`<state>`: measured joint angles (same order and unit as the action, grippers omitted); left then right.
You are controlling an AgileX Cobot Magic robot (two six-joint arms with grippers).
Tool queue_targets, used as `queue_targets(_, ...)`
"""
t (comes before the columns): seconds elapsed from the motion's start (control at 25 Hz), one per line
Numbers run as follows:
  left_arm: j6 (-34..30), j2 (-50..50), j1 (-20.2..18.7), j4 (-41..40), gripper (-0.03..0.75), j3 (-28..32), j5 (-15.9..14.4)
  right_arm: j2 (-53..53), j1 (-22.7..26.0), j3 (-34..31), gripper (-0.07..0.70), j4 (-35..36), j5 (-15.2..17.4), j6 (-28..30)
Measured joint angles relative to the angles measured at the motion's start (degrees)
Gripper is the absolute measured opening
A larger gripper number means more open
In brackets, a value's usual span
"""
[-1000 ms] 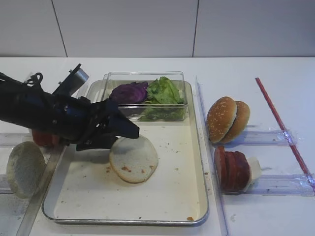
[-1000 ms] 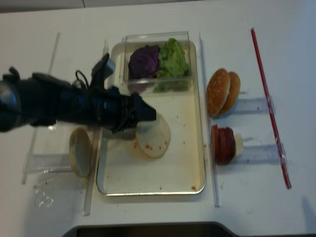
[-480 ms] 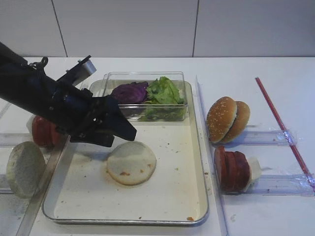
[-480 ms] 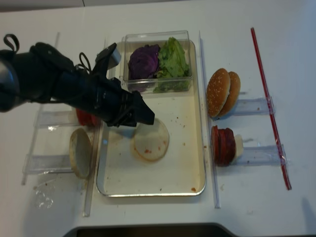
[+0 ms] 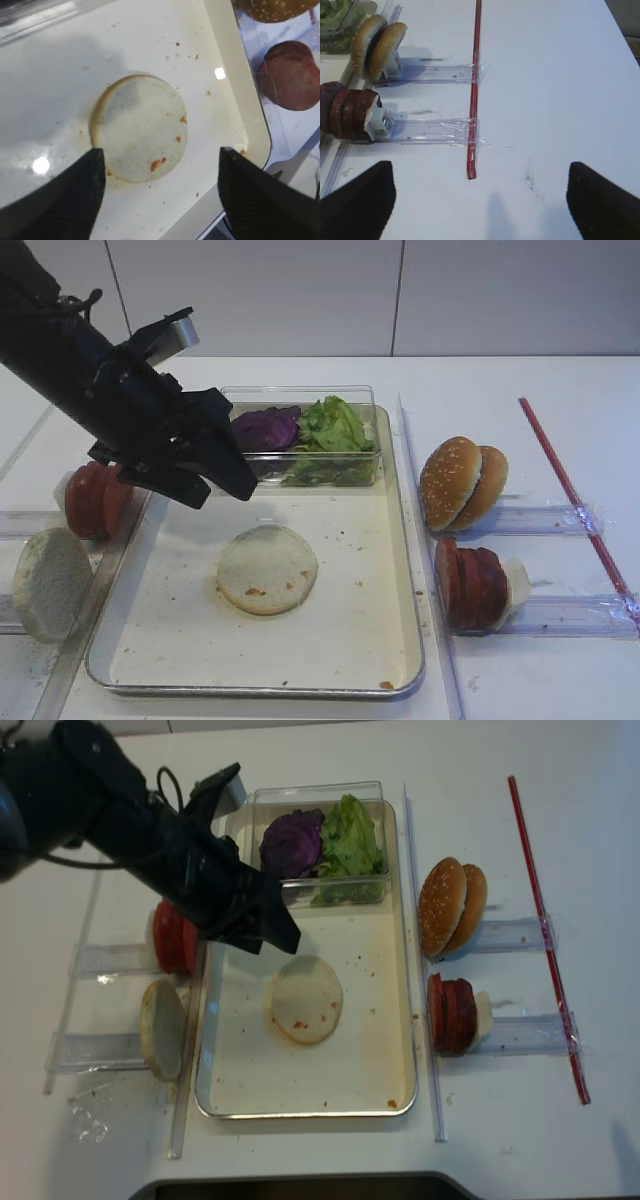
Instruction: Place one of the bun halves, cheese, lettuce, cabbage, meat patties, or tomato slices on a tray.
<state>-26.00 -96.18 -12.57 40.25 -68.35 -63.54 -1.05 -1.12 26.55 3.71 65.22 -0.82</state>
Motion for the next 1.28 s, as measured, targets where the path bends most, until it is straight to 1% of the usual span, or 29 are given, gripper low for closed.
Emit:
queue_targets(0.2,6.9,0.0,0.0,-8.5,0.437,-5.8,-4.4,0.0,0.0,0.0,0.692,0.0,0.0,0.0)
queue_targets(0.32,10.2,0.0,0.0,-13.5,0.435,-9.2,-5.8,0.0,0.0,0.0,0.692,0.0,0.0,0.0)
queue_targets(0.44,13.9,0.0,0.0,-19.2,0.432,-11.6,-6.0,0.0,0.0,0.0,0.692,0.0,0.0,0.0)
queue_targets(0.52,16.8,0.0,0.0,-24.4,0.432,-12.9,-6.1,0.0,0.0,0.0,0.692,0.0,0.0,0.0)
queue_targets(0.72,22.8,0.3,0.0,-35.8,0.431,-13.3,-6.4,0.0,0.0,0.0,0.692,0.0,0.0,0.0)
queue_targets(0.84,23.9,2.2,1.0,-38.0,0.43,-13.3,-6.6,0.0,0.0,0.0,0.692,0.0,0.0,0.0)
queue_targets(1.0,24.1,6.2,4.7,-38.5,0.43,-13.1,-6.8,0.0,0.0,0.0,0.692,0.0,0.0,0.0)
queue_targets(1.16,24.2,10.8,7.7,-38.5,0.43,-10.1,-7.0,0.0,0.0,0.0,0.692,0.0,0.0,0.0)
queue_targets(1.28,24.2,14.8,8.6,-38.7,0.43,-6.8,-7.2,0.0,0.0,0.0,0.692,0.0,0.0,0.0)
